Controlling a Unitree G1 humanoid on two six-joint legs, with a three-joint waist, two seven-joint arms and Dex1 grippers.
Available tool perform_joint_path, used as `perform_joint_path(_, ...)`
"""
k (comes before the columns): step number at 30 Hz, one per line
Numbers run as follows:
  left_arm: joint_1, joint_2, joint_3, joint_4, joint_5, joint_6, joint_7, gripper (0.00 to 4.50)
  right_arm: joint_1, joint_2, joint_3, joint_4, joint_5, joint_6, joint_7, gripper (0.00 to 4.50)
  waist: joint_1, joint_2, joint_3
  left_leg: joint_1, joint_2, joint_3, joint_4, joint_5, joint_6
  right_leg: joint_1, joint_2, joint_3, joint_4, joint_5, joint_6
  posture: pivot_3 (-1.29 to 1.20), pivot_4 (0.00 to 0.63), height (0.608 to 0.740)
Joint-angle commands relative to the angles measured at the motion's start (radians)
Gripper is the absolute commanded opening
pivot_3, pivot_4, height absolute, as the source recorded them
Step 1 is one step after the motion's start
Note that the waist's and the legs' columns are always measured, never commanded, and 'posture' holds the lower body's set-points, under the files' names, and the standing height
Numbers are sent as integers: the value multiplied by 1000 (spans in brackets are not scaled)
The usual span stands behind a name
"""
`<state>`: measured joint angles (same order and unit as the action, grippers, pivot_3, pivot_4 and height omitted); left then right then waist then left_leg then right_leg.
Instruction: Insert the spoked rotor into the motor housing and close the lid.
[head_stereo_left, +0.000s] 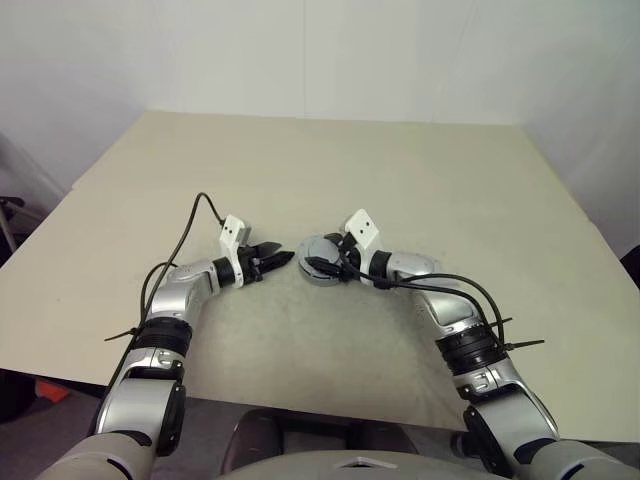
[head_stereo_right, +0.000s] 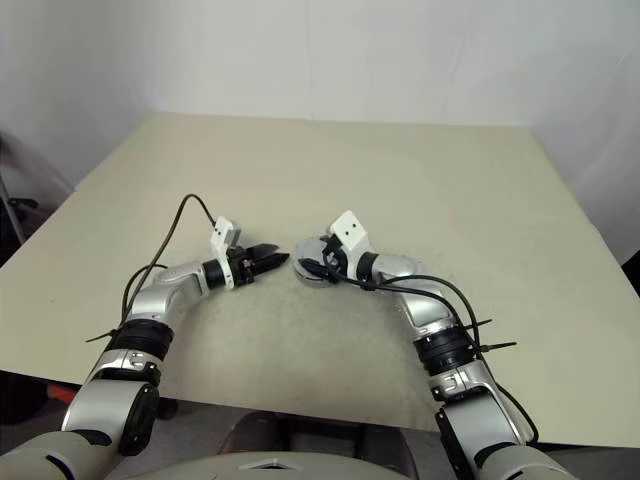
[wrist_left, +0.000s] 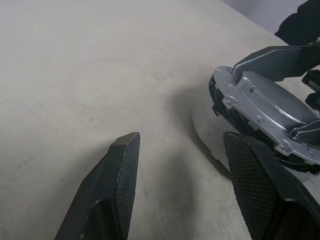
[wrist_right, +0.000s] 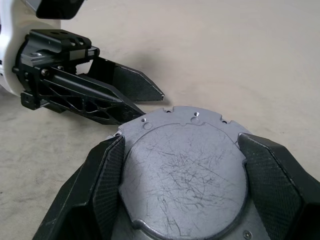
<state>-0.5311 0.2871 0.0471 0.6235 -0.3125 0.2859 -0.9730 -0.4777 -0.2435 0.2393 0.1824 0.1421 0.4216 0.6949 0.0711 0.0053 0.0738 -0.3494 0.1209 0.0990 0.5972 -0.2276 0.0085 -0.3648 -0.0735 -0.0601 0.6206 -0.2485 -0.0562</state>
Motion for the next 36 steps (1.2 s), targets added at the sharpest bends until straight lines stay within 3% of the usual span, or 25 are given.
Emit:
perform_joint_path(1,-7,4,8,-34,-9,-1,2,2782,-13,0,10,30,-30,-20,-11,3146,0,0,0,0,0,0,0,0,0,0,0,0,0,0,0,0,0,740)
perform_joint_path(17,1,3,8,-42,-11,2,7,2782,32,-11,-3,-36,13,31,46,3146,0,0,0,1,0,0,0,0,1,3,0,0,-1,0,0,0,0,740)
perform_joint_path(36,23,3,11,-72,-15,12,15,2782,63,-35,73,5,-55,-14,67,3146,0,-1,0,1,0,0,0,-1,2,2,0,0,-3,0,0,0,0,740)
